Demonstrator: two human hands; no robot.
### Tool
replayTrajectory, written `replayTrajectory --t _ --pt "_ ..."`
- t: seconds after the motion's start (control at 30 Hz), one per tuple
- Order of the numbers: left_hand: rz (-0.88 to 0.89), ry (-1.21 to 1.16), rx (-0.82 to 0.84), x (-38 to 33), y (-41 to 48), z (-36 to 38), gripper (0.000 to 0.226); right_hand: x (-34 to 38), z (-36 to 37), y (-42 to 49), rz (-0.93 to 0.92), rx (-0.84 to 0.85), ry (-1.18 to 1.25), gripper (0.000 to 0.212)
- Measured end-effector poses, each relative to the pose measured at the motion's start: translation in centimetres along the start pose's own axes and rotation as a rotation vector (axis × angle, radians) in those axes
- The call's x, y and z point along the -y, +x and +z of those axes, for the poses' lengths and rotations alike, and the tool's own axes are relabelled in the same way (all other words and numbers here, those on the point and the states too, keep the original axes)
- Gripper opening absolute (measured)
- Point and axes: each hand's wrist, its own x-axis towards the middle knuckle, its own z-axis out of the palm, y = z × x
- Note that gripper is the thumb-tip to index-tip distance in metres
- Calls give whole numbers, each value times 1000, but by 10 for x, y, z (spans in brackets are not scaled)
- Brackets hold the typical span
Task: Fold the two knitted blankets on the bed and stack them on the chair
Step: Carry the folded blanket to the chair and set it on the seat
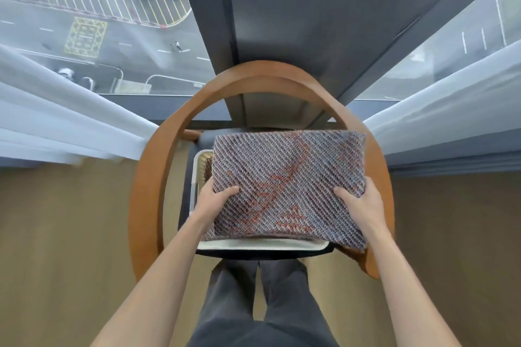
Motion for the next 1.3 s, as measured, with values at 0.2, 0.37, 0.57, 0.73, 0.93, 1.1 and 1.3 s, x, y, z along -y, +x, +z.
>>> replayTrajectory --t 0.2,0.37,0.57,0.73,0.93,1.1,1.3 --pt "-42 207 -111 39 6 -27 50 -36 45 3 89 81 -69 37" --pt "-4 328 -181 47 5 -40 44 -46 64 8 134 96 -117 41" --pt "21 502 -270 39 12 -37 39 -39 68 13 160 68 -293 52" --pt "312 727 -549 22 6 -20 57 -23 67 9 -267 -274 -512 51" --pt "659 1142 -423 22 30 20 50 -22 104 28 -696 -134 -768 41" --pt "591 1348 -317 73 65 13 60 -68 124 50 -703 -34 -964 49" --pt "680 1408 -243 103 106 -2 64 -112 150 76 -719 33 -1069 56"
